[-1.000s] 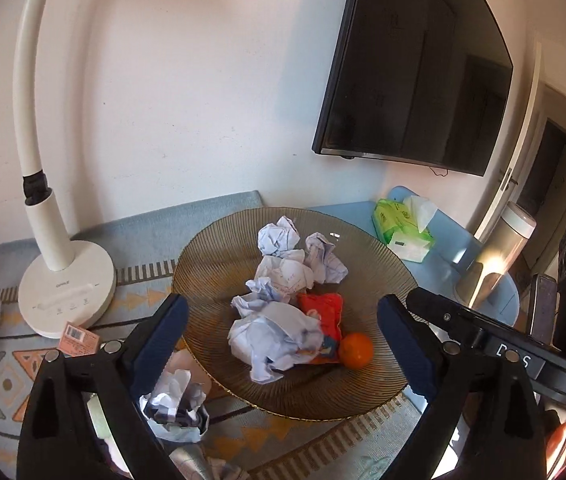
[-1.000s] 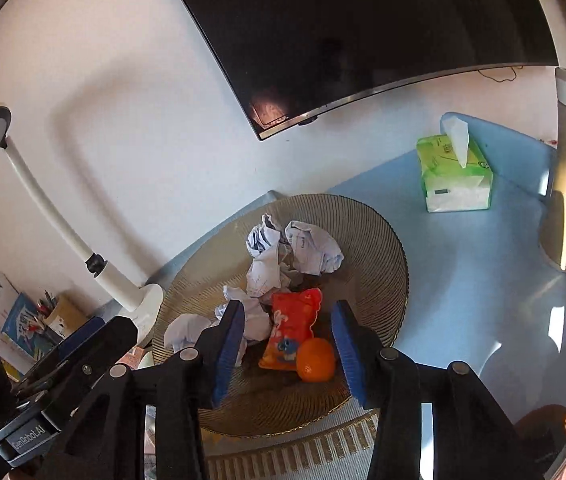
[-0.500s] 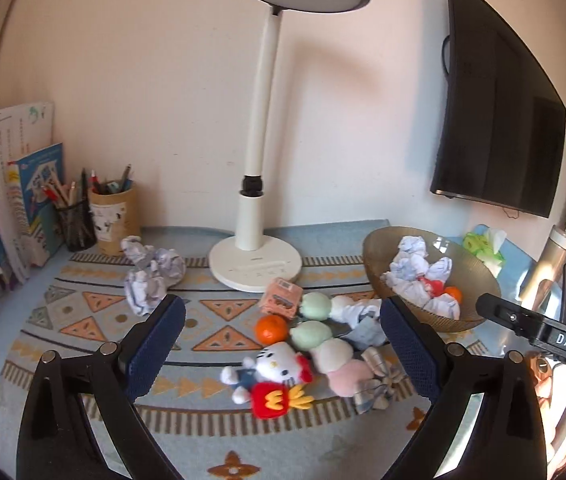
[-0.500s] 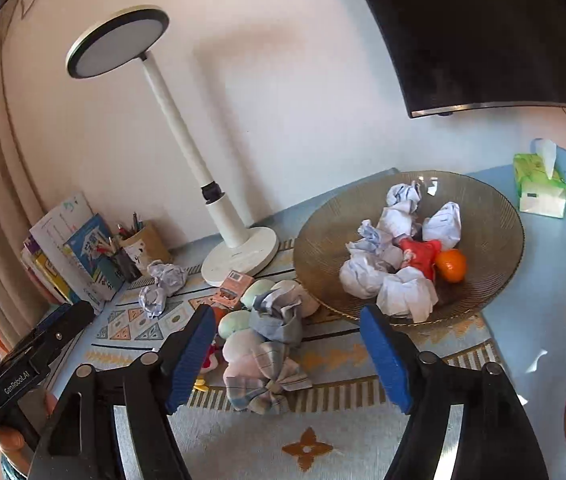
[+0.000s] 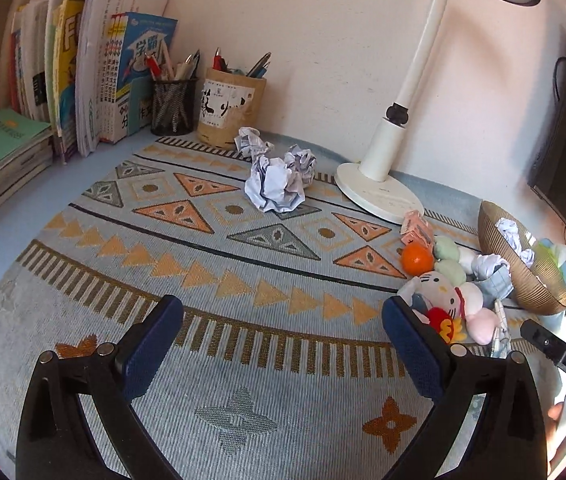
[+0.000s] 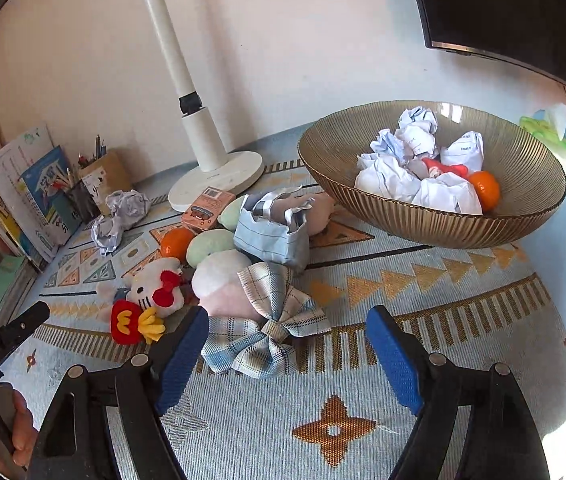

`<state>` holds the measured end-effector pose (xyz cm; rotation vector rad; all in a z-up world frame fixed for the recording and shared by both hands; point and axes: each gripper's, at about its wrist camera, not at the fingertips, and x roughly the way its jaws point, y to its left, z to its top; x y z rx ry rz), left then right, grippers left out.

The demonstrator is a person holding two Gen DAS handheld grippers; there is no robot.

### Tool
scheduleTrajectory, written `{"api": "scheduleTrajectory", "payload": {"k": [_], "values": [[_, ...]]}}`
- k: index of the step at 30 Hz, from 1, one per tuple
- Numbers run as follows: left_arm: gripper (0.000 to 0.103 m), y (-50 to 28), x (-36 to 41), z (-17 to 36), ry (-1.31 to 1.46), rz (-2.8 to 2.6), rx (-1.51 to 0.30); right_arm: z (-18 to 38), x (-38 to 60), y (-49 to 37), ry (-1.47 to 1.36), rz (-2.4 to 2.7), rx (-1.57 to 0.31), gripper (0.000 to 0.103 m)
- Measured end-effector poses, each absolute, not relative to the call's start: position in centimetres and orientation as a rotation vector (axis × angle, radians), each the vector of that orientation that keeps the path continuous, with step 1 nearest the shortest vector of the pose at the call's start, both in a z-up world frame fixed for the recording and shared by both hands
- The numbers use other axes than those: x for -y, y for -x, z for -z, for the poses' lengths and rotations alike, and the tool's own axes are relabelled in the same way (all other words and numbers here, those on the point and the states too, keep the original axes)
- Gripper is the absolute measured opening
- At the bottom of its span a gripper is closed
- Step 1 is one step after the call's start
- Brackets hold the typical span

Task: Organize objects
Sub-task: 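Move both open tools toward the plush toys on the rug, then grasp the Hello Kitty plush with the right tool while the left grasps a paper ball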

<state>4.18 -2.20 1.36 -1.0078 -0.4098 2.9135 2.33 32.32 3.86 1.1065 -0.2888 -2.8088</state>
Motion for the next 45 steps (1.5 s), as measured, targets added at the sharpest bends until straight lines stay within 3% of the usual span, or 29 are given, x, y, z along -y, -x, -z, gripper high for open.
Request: {"api": "scheduleTrajectory", "payload": {"k": [14,19,23,28,31,37,40,44,45], "values": [[0.100,-4.1,2.5,-1.0,1.029,-2.900,0.440,-4.4,-29.1,-3.5,-1.058,2.891,0.022,0.086],[0.100,-3.5,2.2,-1.0,1.091,-2.850,0.407,-5.0,-28.3,-3.2,-1.150,2.644,0.376,0.086],[0.100,-2.3,2.4,-1.8,1.135,-2.779,0.358,-5.9,-23.2,-2.9,-1.181,2.547,0.262,0.085],[0.100,1.7,4.2,-4.0,1.129,-2.778,0.233,-3.8,-19.4,-0.2,-1.340,2.502,0.273,0.085],[0.100,5.7,4.3,-3.3,1.176,-2.773,0.112,-2.1,-18.9,1.9,-1.432,2.510,0.326,0.085],[0.099,12.9,3.8,-1.5,1.219,-2.736,0.068,-2.1,-17.6,4.6,-1.425,2.551,0.265,0.085],[0.093,15.1,3.6,-1.0,1.219,-2.722,0.071,-2.0,-16.7,5.1,-1.402,2.566,0.182,0.085],[0.061,16.0,3.3,-0.3,1.240,-2.681,0.069,-1.9,-16.1,5.0,-1.360,2.601,0.068,0.070],[0.060,15.7,3.3,-0.3,1.216,-2.690,0.060,-2.0,-16.3,4.9,-1.353,2.594,0.066,0.068]]}}
